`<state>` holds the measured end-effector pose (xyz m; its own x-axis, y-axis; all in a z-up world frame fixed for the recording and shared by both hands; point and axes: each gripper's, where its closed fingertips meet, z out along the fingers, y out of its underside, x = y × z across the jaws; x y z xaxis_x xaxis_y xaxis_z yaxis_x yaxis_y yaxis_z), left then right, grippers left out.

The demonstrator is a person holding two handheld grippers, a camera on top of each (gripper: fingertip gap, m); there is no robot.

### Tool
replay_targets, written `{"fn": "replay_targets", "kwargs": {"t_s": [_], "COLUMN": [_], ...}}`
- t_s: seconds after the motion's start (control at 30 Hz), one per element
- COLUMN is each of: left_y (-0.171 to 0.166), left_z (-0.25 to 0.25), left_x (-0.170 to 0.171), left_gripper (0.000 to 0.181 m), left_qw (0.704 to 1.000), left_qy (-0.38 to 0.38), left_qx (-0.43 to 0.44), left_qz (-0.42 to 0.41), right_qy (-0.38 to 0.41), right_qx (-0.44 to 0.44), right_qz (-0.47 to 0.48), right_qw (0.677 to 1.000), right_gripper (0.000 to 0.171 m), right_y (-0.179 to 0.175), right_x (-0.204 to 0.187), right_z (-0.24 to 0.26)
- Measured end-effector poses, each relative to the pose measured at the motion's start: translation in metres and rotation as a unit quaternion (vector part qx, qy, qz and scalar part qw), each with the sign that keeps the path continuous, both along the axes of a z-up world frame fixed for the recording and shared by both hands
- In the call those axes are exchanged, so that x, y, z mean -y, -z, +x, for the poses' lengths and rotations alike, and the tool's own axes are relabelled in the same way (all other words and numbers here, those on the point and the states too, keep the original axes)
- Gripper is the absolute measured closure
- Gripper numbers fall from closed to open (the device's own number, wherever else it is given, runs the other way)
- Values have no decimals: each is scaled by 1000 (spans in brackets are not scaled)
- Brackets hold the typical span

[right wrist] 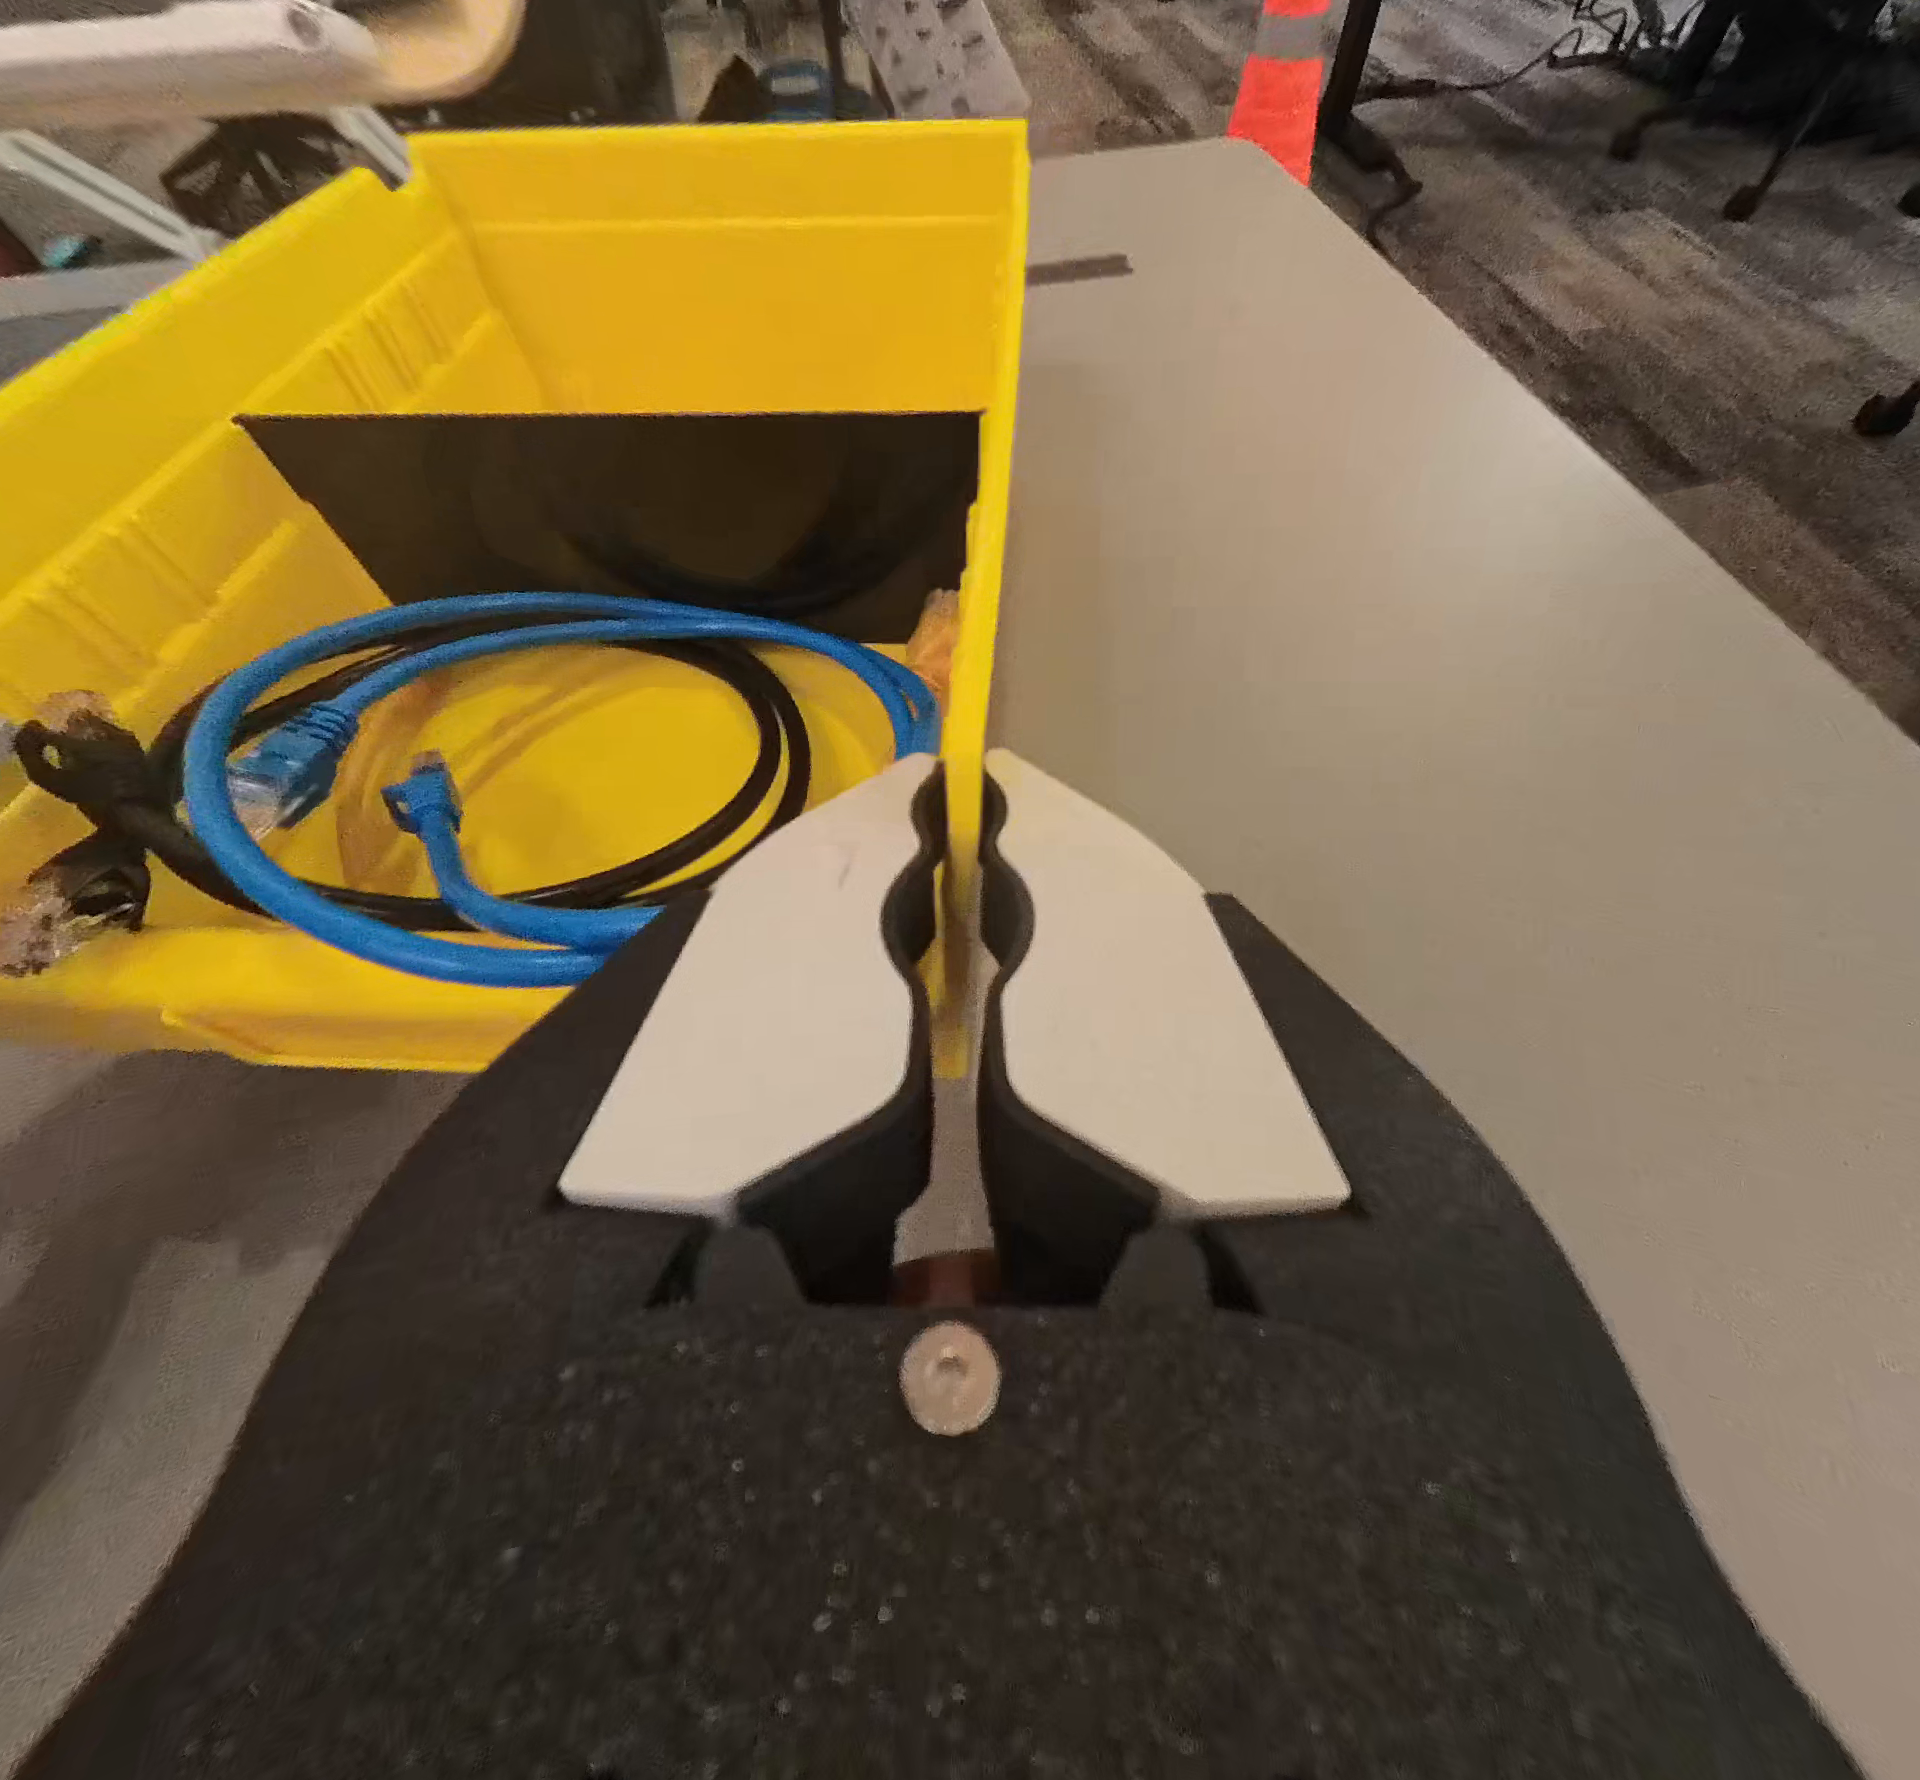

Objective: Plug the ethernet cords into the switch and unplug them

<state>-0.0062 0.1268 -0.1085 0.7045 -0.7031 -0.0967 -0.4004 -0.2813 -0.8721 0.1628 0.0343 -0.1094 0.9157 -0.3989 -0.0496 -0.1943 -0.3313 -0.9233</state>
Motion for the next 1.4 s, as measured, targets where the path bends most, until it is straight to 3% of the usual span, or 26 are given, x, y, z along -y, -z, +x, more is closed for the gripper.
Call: {"fn": "replay_targets", "kwargs": {"t_s": [0.23, 0.43, 0.6, 0.73, 0.8, 0.9, 0.97, 1.07, 1.17, 1.3, 1.4], "left_y": [-55, -33, 8, 20, 22, 14, -4, -34, -50, -12, 2], "left_z": [-136, -233, -245, -232, -225, -238, -255, -294, -358, -457, -487], "left_x": [3, -7, -14, -15, -7, 10, 24, 39, 33, -5, -30], "left_gripper": [173, 174, 173, 170, 151, 148, 148, 144, 143, 143, 141], "left_qw": [993, 990, 990, 990, 992, 994, 992, 983, 977, 972, 960], "left_qy": [-91, -137, -138, -140, -120, -103, -94, -94, -135, -215, -233], "left_qx": [9, 3, 23, 13, 24, 29, 78, 160, 155, 88, 153], "left_qz": [72, 42, 2, 24, 16, 14, 15, 14, 52, 30, -23], "right_qy": [-89, -147, -151, -137, -166, -233, -247, -262, -296, -336, -387], "right_qx": [14, 9, 31, 55, 64, 60, 72, 67, 39, 17, -35], "right_qz": [70, 42, 4, -12, -16, -4, 15, 44, 53, 50, 49], "right_qw": [993, 988, 988, 989, 984, 971, 966, 962, 953, 941, 920], "right_gripper": [169, 169, 168, 166, 164, 153, 153, 147, 145, 145, 145], "right_y": [-45, -24, 8, 23, 22, 12, -3, -24, -32, -29, -23], "right_x": [-33, -58, -64, -67, -69, -63, -54, -37, -20, -10, -2], "right_z": [-123, -216, -228, -212, -211, -220, -216, -215, -230, -271, -325]}}
